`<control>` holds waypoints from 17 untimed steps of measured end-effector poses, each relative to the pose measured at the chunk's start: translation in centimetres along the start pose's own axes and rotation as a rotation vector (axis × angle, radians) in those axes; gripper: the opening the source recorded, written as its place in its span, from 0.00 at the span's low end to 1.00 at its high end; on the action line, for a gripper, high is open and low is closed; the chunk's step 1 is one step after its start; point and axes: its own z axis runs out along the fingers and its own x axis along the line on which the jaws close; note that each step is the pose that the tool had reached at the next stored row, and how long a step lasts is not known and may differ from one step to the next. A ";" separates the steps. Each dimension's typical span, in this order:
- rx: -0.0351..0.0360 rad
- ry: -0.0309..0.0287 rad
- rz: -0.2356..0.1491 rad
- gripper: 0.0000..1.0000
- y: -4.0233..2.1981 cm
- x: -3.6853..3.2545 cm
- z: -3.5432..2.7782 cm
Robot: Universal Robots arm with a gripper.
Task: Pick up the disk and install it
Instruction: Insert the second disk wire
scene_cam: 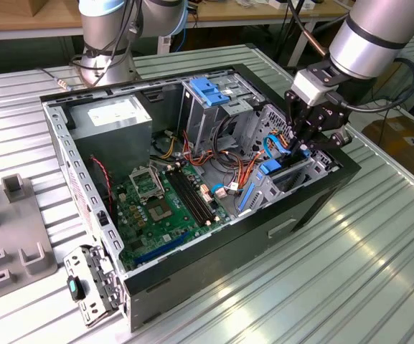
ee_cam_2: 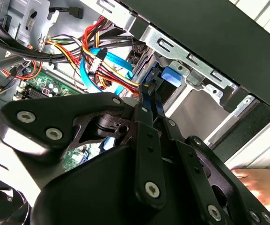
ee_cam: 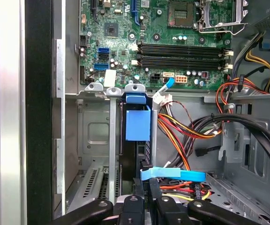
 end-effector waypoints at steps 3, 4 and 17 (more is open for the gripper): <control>0.0000 -0.0001 0.000 0.24 0.00 0.00 0.01; 0.0001 0.0000 0.000 0.24 0.00 0.00 0.00; -0.0002 0.0000 0.000 0.24 -0.33 -0.11 -0.33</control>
